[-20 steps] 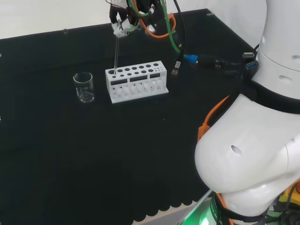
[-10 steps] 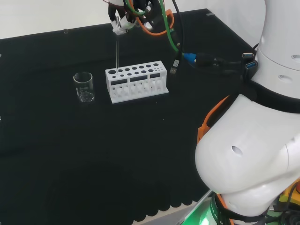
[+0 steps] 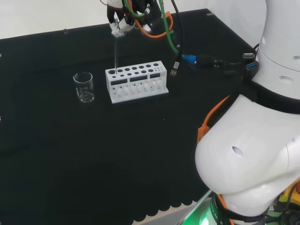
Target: Put the glass rod back on the white test tube rack.
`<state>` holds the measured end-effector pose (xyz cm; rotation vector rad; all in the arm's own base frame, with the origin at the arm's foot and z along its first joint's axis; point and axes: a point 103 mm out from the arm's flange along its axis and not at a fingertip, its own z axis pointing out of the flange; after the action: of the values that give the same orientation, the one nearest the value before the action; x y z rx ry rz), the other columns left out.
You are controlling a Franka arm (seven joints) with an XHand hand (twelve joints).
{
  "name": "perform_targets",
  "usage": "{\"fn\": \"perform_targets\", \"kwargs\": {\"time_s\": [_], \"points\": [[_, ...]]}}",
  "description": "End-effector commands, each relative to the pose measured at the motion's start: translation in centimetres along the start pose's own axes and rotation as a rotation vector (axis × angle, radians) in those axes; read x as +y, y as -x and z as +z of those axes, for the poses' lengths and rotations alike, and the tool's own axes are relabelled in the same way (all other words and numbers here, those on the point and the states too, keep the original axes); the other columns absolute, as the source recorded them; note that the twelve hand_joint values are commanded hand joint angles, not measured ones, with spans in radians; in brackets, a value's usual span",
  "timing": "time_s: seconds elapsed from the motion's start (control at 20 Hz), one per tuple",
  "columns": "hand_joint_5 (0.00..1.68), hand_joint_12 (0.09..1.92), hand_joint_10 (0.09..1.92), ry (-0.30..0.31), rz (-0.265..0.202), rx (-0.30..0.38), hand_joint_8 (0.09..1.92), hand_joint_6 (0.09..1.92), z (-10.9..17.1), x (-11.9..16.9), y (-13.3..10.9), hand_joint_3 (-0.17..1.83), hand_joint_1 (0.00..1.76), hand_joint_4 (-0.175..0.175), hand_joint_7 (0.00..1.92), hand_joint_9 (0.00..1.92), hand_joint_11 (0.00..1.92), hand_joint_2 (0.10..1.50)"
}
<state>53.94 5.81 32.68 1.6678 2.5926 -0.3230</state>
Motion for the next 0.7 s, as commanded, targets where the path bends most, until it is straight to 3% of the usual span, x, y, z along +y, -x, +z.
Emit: {"fn": "perform_targets", "kwargs": {"time_s": [0.05,0.7], "points": [[1.16,0.58,0.33,0.006,-0.011,0.003,0.61,0.75,-0.21,0.36,-0.58,-0.17,1.2,-0.175,1.69,1.92,1.78,1.12],[1.16,0.58,0.33,0.0,-0.022,0.015,0.61,0.75,0.53,0.83,-0.98,-0.17,1.2,-0.175,1.69,1.92,1.78,1.12]]}}
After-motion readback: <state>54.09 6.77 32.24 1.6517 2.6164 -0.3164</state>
